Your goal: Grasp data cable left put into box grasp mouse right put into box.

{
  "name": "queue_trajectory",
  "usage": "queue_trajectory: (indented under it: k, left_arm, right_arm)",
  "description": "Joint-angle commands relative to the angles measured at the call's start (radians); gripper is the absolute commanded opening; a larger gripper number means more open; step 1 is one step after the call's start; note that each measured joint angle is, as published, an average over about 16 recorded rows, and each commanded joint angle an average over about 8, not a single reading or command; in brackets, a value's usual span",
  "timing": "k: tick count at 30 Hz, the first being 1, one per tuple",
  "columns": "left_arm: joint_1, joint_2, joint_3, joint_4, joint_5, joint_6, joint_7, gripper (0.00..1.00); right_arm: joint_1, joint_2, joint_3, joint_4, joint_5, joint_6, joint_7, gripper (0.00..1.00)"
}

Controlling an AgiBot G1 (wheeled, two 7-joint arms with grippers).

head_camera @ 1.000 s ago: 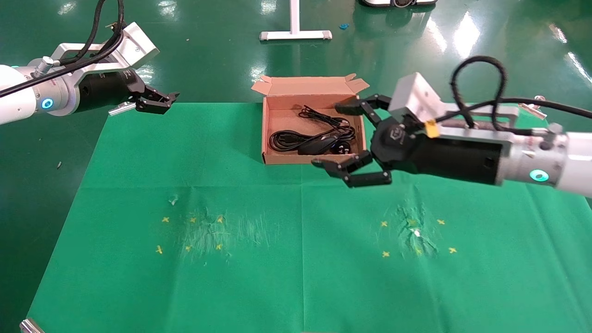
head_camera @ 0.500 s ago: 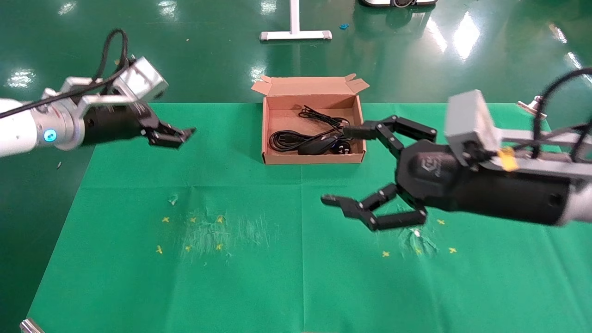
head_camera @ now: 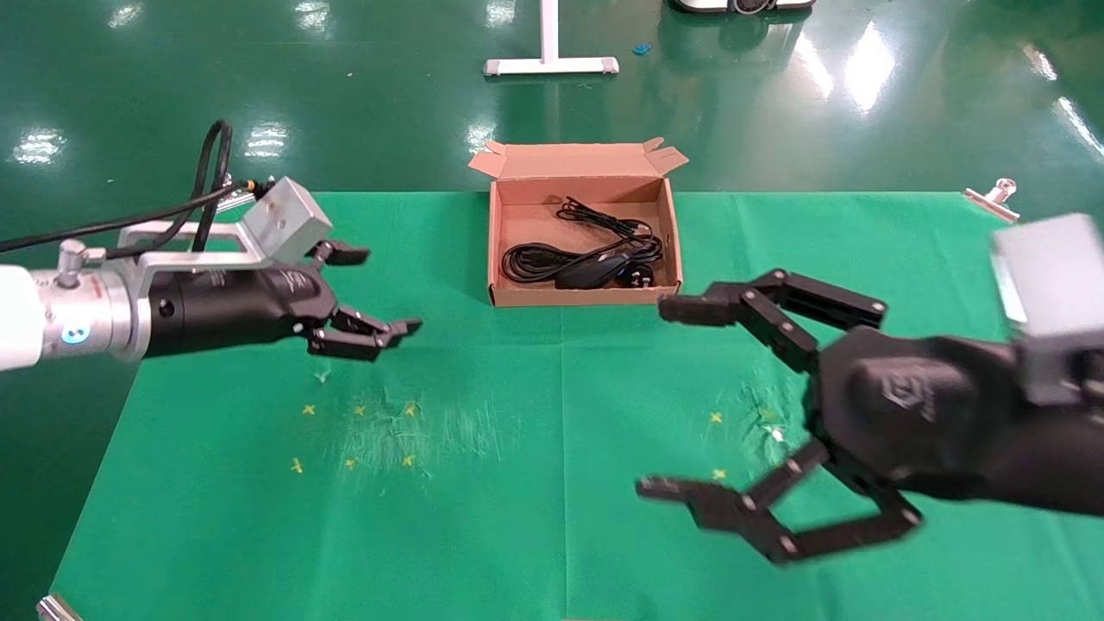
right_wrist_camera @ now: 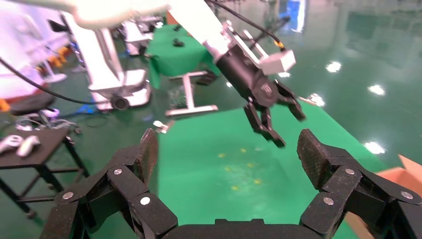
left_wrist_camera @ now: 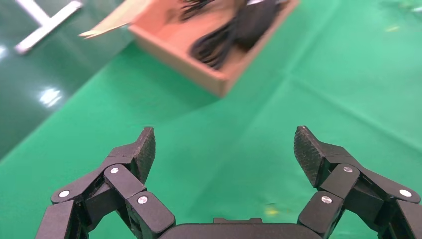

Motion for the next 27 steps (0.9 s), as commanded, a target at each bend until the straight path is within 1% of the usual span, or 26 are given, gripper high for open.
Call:
queue_trajectory:
  k: [1,27]
  left_arm:
    - [0.021,-0.007,-0.025,-0.006,-0.043,0.027,0.022,1.00]
    - [0.297,-0.101,-0.354,-0.088,-0.607,0.377,0.314,1.00]
  right_arm:
    - [-0.015,0.017,0.007,0.013,0.030,-0.016,0.005,1.00]
    - [-0.018,0.022,0.007,0.015,0.039,-0.020,0.005,1.00]
